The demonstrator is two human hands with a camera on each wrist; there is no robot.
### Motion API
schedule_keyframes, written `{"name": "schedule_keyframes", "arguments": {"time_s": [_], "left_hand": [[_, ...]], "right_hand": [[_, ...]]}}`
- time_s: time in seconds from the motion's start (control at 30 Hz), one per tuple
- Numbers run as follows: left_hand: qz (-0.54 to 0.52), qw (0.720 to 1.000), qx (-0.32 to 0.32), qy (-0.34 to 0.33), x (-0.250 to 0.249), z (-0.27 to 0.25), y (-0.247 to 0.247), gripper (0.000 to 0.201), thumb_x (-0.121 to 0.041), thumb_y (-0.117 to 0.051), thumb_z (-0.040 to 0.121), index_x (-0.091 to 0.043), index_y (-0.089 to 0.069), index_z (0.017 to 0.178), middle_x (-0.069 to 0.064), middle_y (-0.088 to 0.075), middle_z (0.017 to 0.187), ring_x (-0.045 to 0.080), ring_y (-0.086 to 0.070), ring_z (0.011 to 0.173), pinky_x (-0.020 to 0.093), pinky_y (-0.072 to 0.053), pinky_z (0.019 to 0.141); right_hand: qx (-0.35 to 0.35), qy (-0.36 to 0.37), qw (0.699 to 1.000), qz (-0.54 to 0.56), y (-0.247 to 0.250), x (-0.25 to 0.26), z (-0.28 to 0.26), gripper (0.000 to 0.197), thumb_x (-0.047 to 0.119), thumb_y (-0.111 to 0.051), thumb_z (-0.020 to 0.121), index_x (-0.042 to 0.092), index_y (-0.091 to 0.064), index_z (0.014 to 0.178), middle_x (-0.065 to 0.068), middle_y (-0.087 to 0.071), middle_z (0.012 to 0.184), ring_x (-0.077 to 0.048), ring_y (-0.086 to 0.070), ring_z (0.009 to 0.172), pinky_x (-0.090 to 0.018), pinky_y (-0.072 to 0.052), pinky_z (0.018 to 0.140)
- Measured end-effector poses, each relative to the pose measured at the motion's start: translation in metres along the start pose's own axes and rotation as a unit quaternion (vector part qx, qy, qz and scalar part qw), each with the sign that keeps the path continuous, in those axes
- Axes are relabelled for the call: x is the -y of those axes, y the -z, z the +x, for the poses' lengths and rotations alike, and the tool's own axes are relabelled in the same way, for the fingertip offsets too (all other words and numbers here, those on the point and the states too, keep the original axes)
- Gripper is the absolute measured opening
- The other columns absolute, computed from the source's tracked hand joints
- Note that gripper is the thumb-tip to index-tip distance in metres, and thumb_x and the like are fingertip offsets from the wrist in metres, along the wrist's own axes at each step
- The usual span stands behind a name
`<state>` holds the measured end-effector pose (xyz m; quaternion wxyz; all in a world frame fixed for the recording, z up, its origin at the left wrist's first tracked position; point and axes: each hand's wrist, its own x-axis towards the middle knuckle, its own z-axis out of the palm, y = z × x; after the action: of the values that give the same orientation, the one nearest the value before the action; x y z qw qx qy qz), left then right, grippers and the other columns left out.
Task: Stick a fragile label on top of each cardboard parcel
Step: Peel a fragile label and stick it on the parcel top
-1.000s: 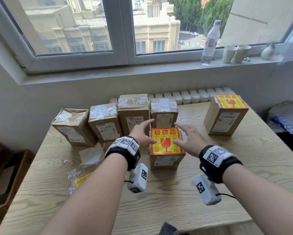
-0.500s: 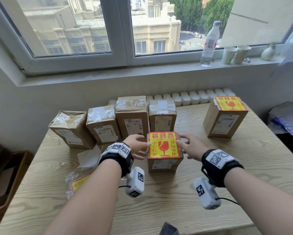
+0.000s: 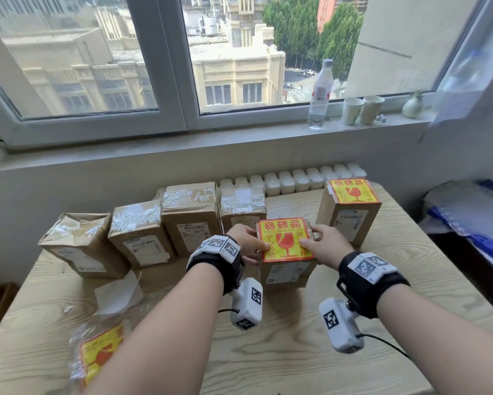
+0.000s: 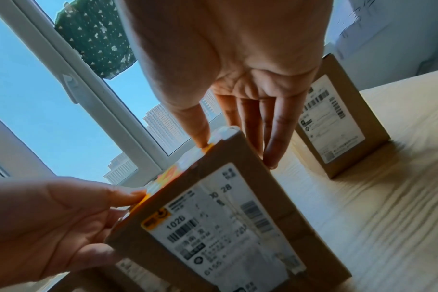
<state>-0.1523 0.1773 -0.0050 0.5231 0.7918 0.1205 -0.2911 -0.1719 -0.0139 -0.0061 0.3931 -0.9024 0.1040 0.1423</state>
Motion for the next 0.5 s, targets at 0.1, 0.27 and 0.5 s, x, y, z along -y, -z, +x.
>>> {"name": "schedule_keyframes", "arguments": {"time_s": [0.1,0.27,0.5], "left_hand": [[0.000,1.000,-0.020,-0.019,-0.029,0.018,-0.013,0.025,-0.010,-0.068,0.086,-0.012,-0.062,0.111,0.008,-0.069,0.109,0.022,-0.067,0.096,0.037,-0.059,0.076],[0.036,0.995,-0.093,-0.030,-0.066,0.053,-0.027,0.012,-0.011,-0.061,0.090,-0.018,-0.057,0.081,0.009,-0.067,0.101,0.026,-0.066,0.097,0.043,-0.056,0.088],[0.130,0.975,-0.177,-0.032,-0.066,0.102,-0.045,0.023,-0.015,-0.058,0.087,-0.019,-0.064,0.109,0.006,-0.070,0.100,0.025,-0.067,0.088,0.039,-0.058,0.081]], "right_hand": [[-0.044,0.008,0.999,0.001,0.027,0.002,0.015,0.052,0.027,-0.062,0.090,0.015,-0.046,0.138,-0.008,-0.060,0.124,-0.023,-0.059,0.109,-0.039,-0.050,0.094],[-0.053,0.031,0.998,-0.013,0.052,0.009,0.050,0.060,0.020,-0.064,0.089,0.016,-0.036,0.143,-0.007,-0.055,0.132,-0.021,-0.055,0.112,-0.030,-0.044,0.085],[-0.018,0.080,0.987,-0.139,0.050,0.006,0.096,0.062,0.011,-0.061,0.088,0.016,-0.036,0.145,-0.008,-0.053,0.136,-0.023,-0.055,0.117,-0.033,-0.048,0.096]]}}
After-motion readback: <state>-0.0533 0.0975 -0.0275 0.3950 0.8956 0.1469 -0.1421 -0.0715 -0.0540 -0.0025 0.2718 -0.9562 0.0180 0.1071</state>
